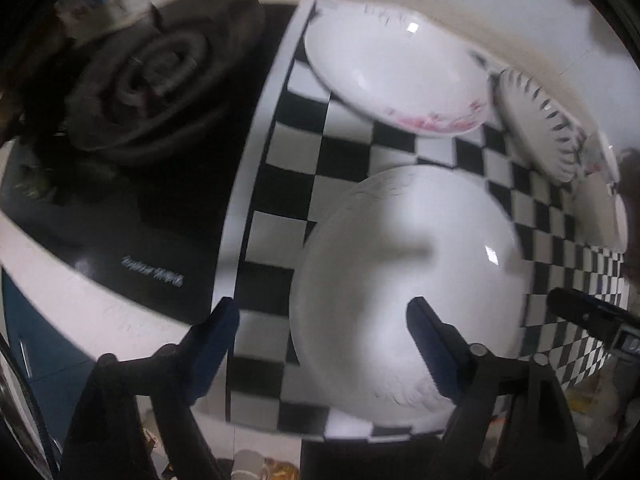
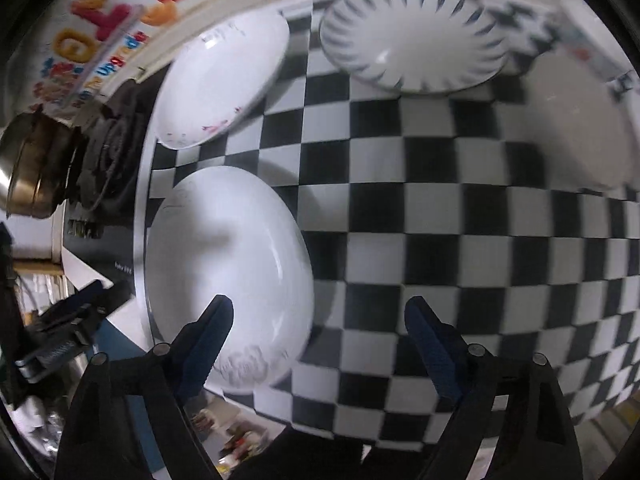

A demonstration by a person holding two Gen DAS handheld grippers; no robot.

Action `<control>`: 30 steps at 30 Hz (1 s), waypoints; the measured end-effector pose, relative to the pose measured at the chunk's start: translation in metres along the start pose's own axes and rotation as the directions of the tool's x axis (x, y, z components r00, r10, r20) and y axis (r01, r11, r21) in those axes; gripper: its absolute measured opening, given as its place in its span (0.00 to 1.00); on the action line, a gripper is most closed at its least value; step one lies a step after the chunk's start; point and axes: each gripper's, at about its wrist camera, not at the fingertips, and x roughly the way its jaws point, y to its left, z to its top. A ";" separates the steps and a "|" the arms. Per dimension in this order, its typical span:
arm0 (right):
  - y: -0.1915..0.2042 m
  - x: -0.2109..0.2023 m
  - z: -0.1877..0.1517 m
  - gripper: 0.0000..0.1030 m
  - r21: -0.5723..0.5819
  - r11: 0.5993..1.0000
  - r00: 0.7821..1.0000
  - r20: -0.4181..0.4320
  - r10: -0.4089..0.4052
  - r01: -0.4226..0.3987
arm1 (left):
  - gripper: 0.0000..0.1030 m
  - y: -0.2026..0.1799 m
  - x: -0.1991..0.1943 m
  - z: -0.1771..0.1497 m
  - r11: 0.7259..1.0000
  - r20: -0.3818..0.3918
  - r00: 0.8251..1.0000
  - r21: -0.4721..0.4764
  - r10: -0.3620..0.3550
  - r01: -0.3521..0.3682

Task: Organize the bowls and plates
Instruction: 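Reach both grippers to the large white plate and close on its rim, then lift the large white plate with both grippers toward the pink-flower plate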

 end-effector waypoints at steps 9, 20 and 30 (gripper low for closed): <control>0.001 0.060 0.023 0.56 0.054 0.995 0.984 -0.154 0.092 -0.085 | 0.36 0.003 0.042 0.010 0.997 -0.139 0.988 0.028 -0.067 0.071; 0.010 0.077 0.021 0.19 0.004 0.996 0.976 -0.199 0.093 -0.094 | 0.34 -0.011 0.026 -0.001 0.998 -0.113 0.992 0.018 -0.052 0.054; -0.022 0.047 0.017 0.18 0.001 0.993 0.980 -0.161 0.115 -0.116 | 0.34 -0.066 -0.011 -0.017 0.996 -0.072 0.994 0.040 -0.082 0.085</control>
